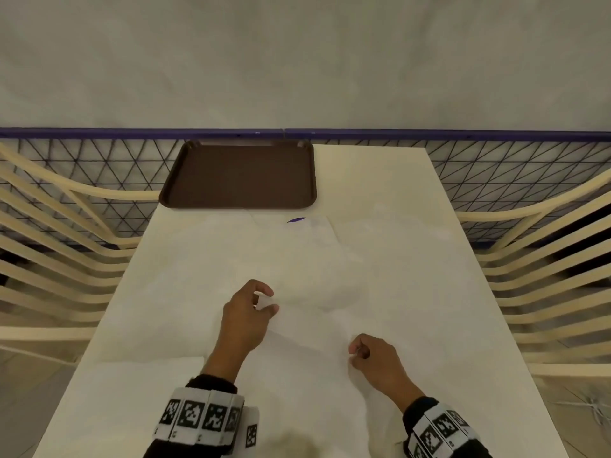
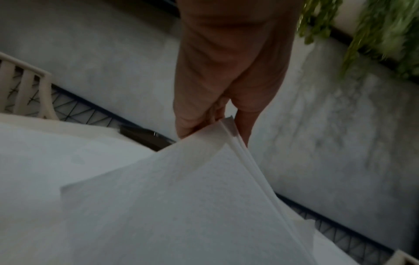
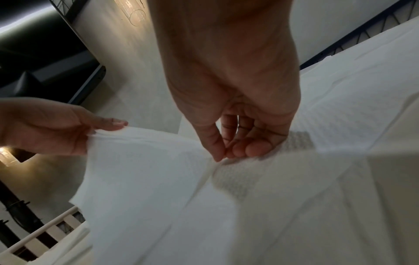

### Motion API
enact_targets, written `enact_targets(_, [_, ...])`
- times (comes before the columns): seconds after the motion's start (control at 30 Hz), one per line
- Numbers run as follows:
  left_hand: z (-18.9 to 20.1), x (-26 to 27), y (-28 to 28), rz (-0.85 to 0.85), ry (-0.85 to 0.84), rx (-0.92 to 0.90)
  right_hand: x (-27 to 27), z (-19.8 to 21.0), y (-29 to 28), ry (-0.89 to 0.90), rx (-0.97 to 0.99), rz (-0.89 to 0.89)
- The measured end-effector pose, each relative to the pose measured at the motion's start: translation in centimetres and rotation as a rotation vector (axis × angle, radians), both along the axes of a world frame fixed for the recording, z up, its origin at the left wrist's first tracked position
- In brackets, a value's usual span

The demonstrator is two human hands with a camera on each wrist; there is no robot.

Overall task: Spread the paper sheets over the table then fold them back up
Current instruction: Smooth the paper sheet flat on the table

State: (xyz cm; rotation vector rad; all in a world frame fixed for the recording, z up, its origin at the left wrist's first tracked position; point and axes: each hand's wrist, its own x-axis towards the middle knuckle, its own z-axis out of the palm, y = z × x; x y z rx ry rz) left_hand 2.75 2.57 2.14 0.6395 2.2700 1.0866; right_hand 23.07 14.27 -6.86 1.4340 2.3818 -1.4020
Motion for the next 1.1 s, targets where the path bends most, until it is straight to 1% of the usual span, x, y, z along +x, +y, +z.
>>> enact_targets(0.07, [1.8, -0.3, -0.6, -0.072, -0.007, 0.04, -0.1, 0.6, 0.1, -0.01, 0.009, 0.016])
enact_targets(0.1, [2.6, -0.4, -0.9, -0.123, -0.018, 0.055, -0.2, 1.0, 0.2, 0.007, 0.06, 0.015])
enact_targets(0.13, [3.6, -0.4, -1.3, -0.186, -0.017, 0.055, -0.5, 1.8, 0.4, 0.058, 0.153, -0.001])
enact_targets(0.2, [5.3, 0.0, -1.8, -0.324, 0.005, 0.042, -1.6, 4.6, 0.5, 0.251, 0.324, 0.005])
enact_targets(0.23, [6.0, 0.2, -2.1, -0.379, 0.006, 0.053, -2.5, 6.4, 0.4, 0.345, 0.34, 0.056])
enact_targets(0.27, [6.7, 0.5, -2.3, -0.421, 0.004, 0.071, -3.5, 8.3, 0.4, 0.403, 0.292, 0.125])
enact_targets(0.3, [7.4, 0.8, -2.4, -0.443, 0.007, 0.097, -4.6, 10.4, 0.4, 0.432, 0.186, 0.197])
enact_targets(0.37, [8.7, 1.2, -2.5, -0.432, -0.012, 0.175, -6.6, 13.5, 0.5, 0.413, -0.01, 0.341])
enact_targets(0.43, [9.7, 1.3, -2.3, -0.357, -0.044, 0.283, -8.0, 15.4, 0.5, 0.368, -0.053, 0.46])
enact_targets(0.53, [10.3, 0.4, -2.3, -0.153, -0.026, 0.405, -8.1, 16.6, 0.8, 0.277, -0.14, 0.478])
enact_targets(0.57, [10.2, -0.2, -2.4, -0.075, -0.041, 0.424, -7.7, 16.4, 1.0, 0.247, -0.177, 0.471])
enact_targets(0.63, [9.4, -1.7, -2.6, 0.061, -0.079, 0.399, -6.8, 15.9, 1.9, 0.225, -0.219, 0.422])
enact_targets(0.73, [7.5, -3.4, -2.7, 0.176, -0.21, 0.36, -5.8, 14.7, 3.8, 0.225, -0.163, 0.267])
enact_targets(0.83, [6.0, -4.3, -2.1, 0.164, -0.244, 0.344, -5.7, 14.0, 5.2, 0.249, -0.025, 0.076])
enact_targets(0.9, [5.9, -4.5, -1.7, 0.162, -0.197, 0.373, -5.6, 13.9, 5.4, 0.326, 0.097, -0.042])
enact_targets(0.97, [6.4, -4.3, -1.5, 0.156, -0.137, 0.44, -5.2, 14.4, 4.6, 0.44, 0.212, -0.133])
enact_targets(1.03, [6.7, -3.8, -2.0, 0.128, -0.116, 0.515, -4.2, 14.8, 3.4, 0.591, 0.229, -0.195])
enact_targets(1.1, [6.1, -3.3, -3.1, 0.089, -0.108, 0.526, -2.9, 14.3, 2.2, 0.653, 0.22, -0.191])
